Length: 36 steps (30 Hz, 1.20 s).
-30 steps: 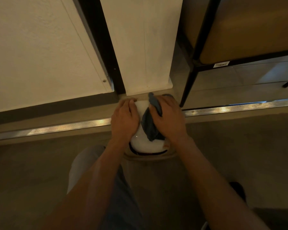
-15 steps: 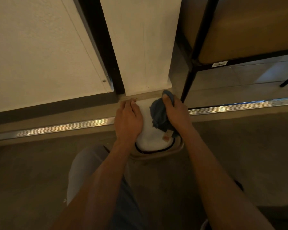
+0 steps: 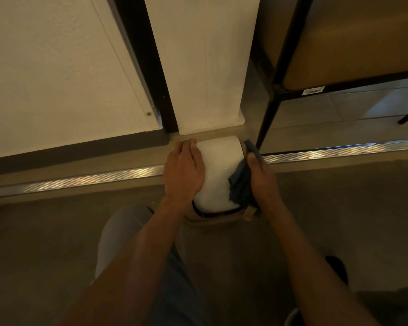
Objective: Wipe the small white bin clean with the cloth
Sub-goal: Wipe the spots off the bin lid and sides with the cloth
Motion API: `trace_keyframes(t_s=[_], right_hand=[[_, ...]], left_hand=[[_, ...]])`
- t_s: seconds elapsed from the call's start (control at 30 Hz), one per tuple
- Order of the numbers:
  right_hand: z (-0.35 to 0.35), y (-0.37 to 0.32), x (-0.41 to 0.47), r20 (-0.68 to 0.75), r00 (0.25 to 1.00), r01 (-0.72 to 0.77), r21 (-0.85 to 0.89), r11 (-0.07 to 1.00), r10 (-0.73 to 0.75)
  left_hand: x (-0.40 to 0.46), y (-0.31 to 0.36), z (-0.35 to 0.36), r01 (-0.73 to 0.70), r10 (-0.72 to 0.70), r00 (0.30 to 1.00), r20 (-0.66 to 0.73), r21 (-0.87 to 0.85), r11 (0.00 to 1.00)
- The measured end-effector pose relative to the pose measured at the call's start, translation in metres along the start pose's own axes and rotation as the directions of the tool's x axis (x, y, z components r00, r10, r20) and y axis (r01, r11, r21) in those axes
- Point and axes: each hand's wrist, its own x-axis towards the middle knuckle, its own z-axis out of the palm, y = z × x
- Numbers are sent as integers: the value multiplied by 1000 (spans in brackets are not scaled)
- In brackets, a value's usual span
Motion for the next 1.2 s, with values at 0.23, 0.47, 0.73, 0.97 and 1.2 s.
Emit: trace_keyframes(t_s=[0.23, 0.47, 0.73, 0.97, 1.2], right_hand=[[17, -41, 45, 120, 984, 155, -225, 962, -131], [26, 22, -35, -181, 944, 215, -290, 933, -274], [24, 16, -25, -184, 952, 185, -296, 937, -246], [31, -56, 50, 93, 967, 231, -714, 661, -237], [38, -66, 43, 230, 882, 459, -621, 636, -412]], left_hand=[[2, -1, -2, 17, -17, 999, 41, 16, 1000], [1, -3, 1, 0, 0, 999, 34, -5, 1000], [2, -2, -3, -45, 45, 999, 29, -5, 999], [2, 0, -4, -56, 56, 998, 21, -4, 998], [3, -3, -1, -35, 36, 999, 11, -27, 999]])
